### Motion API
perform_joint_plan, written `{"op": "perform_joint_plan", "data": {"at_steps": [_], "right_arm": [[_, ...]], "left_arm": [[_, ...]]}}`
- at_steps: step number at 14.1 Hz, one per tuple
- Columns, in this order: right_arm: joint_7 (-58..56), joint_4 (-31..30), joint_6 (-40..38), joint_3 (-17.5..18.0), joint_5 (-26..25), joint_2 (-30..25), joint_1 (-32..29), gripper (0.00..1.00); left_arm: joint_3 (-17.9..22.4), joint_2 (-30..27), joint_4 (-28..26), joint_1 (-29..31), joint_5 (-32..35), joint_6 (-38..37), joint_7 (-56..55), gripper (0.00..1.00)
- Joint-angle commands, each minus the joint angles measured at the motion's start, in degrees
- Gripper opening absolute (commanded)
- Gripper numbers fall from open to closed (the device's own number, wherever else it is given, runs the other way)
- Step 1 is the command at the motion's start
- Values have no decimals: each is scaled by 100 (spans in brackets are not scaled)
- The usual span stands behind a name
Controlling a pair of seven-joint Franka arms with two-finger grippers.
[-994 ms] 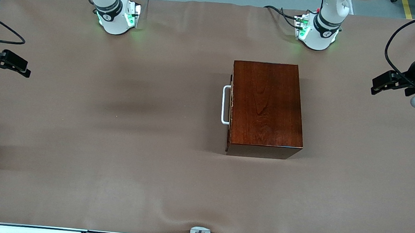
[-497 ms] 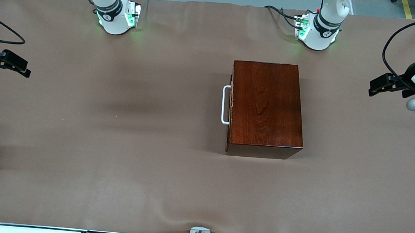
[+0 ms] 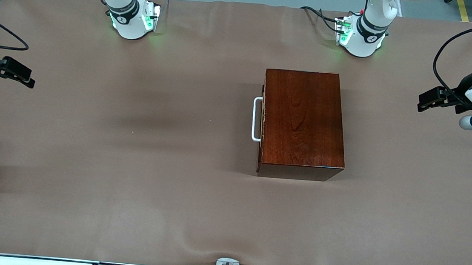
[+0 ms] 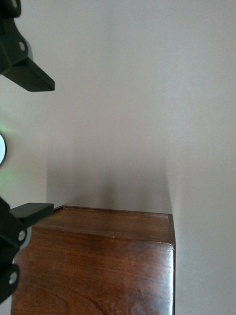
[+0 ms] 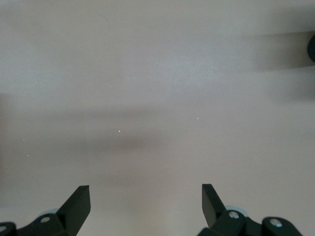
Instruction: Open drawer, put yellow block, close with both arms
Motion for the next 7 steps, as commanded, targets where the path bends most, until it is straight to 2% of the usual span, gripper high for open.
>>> {"op": "perform_joint_plan", "data": {"at_steps": [1,7], "right_arm": [[0,-61,-21,17,-2,-113,-23,100],[0,-61,-30,17,-2,-113,-23,100]], "left_arm": [[-124,-67,-8,39,-58,-47,110,100],[-142,-93,-8,39,-58,-73,65,100]]}}
